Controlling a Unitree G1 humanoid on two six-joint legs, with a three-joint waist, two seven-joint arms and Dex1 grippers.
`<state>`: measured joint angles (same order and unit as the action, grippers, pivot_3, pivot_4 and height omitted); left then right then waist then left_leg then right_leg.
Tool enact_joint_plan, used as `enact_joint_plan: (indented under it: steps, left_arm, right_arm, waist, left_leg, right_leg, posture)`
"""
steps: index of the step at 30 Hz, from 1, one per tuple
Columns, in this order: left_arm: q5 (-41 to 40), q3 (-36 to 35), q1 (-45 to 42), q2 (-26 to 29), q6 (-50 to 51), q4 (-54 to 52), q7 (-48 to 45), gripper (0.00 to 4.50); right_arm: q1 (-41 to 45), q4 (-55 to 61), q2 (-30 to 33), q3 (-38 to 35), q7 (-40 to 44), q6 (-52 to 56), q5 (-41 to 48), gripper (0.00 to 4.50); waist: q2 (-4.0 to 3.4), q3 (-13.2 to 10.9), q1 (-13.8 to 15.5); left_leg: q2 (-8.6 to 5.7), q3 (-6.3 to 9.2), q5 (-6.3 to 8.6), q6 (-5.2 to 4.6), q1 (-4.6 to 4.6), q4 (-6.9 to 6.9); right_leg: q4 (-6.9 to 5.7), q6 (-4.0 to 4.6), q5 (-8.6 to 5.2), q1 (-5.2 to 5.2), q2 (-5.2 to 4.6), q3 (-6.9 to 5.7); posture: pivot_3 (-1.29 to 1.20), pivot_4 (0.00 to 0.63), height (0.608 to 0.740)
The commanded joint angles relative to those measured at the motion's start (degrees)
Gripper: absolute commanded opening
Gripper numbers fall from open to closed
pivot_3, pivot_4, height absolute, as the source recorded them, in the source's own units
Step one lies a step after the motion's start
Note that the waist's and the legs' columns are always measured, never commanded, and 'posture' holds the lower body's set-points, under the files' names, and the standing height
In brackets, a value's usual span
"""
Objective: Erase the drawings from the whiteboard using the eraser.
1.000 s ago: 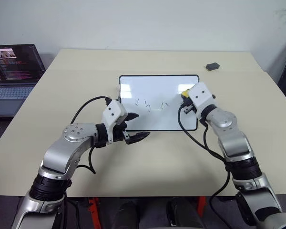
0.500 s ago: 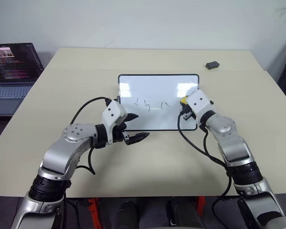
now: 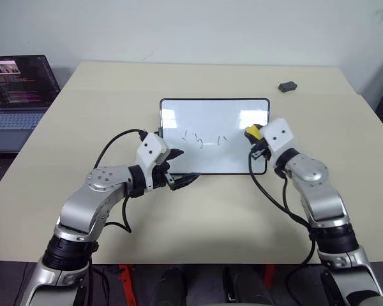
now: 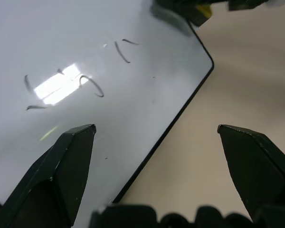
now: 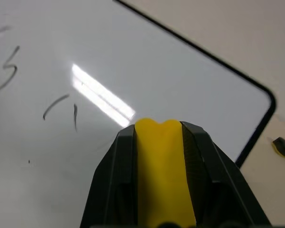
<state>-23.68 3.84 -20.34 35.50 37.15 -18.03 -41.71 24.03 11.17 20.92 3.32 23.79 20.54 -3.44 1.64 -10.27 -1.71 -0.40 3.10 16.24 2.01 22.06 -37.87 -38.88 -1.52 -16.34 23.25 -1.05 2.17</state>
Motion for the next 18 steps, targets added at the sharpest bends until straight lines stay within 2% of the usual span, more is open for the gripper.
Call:
enact_joint_plan:
  steps: [1, 7, 11, 18]
  left_arm:
    - [-0.3, -2.6, 1.7, -0.3, -0.6, -3.1, 1.5, 4.50]
    - [-0.8, -5.6, 5.0, -2.2, -0.5, -5.8, 5.4, 4.50]
    - [0.5, -6.4, 6.0, -2.7, -1.5, -6.7, 7.8, 4.50]
    - [1.4, -7.0, 6.9, -2.7, -1.8, -7.2, 9.7, 4.50]
  right_arm:
    - [-4.5, 7.4, 0.7, -2.7, 1.3, -1.0, 3.3, 0.98]
    - [-14.7, 13.6, -0.4, -1.6, 3.7, -3.7, 7.3, 0.98]
    - [-17.3, 14.2, -0.5, -0.8, 5.6, -4.8, 9.5, 0.98]
    - [-18.5, 11.2, 2.3, 1.6, 7.4, -10.7, 7.0, 0.98]
  waist:
    - [0.00, 0.0, 0.0]
    - [0.00, 0.0, 0.0]
    - [0.00, 0.0, -0.1]
    - [0.00, 0.0, 0.0]
  left_leg:
    - [0.00, 0.00, 0.00, 0.00, 0.03, 0.00]
    - [0.00, 0.00, 0.00, -0.01, -0.08, -0.06]
    - [0.00, -0.02, 0.00, 0.00, -0.19, -0.07]
    - [-0.01, -0.02, -0.01, 0.00, -0.17, -0.07]
  right_leg:
    - [0.03, 0.00, 0.00, 0.01, -0.01, 0.00]
    - [-0.11, 0.00, 0.00, -0.04, -0.02, 0.01]
    - [-0.17, 0.01, 0.02, -0.10, 0.01, 0.02]
    - [-0.13, 0.01, 0.02, -0.11, 0.00, 0.01]
  posture:
    - [0.00, 0.150, 0.740]
    - [0.00, 0.150, 0.740]
    - [0.00, 0.150, 0.740]
    - [0.00, 0.150, 0.740]
